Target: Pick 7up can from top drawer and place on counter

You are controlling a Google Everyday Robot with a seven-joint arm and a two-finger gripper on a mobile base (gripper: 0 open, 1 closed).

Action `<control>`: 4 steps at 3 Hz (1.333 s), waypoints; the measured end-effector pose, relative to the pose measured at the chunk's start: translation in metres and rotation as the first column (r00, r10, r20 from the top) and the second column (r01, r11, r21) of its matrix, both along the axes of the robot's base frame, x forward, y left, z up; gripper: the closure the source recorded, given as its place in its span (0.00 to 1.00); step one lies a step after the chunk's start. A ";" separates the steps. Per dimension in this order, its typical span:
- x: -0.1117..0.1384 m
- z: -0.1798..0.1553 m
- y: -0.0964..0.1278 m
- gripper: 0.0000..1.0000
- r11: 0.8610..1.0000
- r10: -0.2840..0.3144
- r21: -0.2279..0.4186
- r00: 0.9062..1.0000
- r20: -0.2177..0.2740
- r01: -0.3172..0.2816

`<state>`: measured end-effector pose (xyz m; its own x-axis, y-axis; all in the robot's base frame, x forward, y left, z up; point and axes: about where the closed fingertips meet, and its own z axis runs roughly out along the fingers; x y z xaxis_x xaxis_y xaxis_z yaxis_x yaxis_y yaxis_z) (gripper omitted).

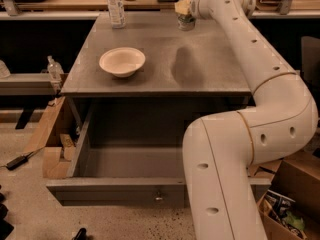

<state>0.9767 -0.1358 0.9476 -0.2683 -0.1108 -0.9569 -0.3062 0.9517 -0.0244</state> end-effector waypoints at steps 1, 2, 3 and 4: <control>0.015 -0.012 -0.013 1.00 0.995 -0.084 0.054 0.996 0.012 0.083; 0.023 -0.025 -0.019 1.00 0.990 -0.122 0.073 0.992 0.013 0.120; 0.027 -0.040 -0.019 1.00 0.989 -0.141 0.051 0.990 -0.008 0.142; 0.027 -0.042 -0.018 0.81 0.989 -0.139 0.052 0.990 -0.009 0.139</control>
Offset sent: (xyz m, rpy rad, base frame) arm 0.0293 -0.0267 -0.0368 0.0947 -0.0277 -0.1758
